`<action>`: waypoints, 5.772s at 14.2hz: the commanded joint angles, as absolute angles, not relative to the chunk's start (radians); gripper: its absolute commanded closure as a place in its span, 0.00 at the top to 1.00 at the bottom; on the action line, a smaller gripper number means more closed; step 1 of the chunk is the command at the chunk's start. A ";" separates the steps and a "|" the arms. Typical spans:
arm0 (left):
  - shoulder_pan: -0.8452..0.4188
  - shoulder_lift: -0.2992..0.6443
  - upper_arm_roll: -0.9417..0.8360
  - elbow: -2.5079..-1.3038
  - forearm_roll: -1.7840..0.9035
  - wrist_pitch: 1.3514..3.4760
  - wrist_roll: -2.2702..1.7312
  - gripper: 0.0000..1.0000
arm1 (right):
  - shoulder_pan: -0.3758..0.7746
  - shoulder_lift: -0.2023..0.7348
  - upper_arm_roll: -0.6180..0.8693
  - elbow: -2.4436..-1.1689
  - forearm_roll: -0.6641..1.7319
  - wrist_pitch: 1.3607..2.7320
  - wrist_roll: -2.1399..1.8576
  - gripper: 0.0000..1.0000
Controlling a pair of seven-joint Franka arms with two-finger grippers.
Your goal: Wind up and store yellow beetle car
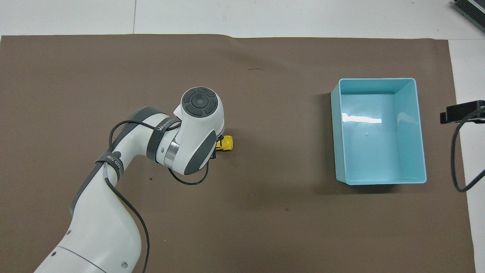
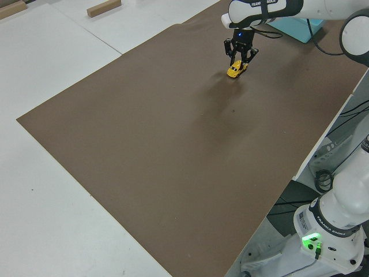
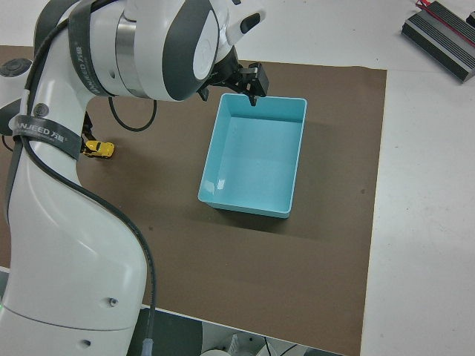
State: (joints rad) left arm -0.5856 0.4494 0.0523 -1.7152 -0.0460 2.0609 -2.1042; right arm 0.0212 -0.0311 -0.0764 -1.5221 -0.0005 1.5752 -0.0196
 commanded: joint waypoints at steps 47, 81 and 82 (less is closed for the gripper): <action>-0.126 -0.008 0.067 -1.759 -0.037 1.823 -0.324 1.00 | 0.095 -0.069 -0.034 -1.546 0.048 1.526 -0.286 1.00; 0.001 -0.133 -0.002 -1.687 0.026 1.603 0.155 1.00 | 0.176 0.192 0.081 -1.667 0.043 1.796 -1.420 1.00; 0.006 -0.135 -0.002 -1.692 0.025 1.601 0.158 1.00 | 0.175 0.187 0.081 -1.690 0.041 1.815 -1.422 1.00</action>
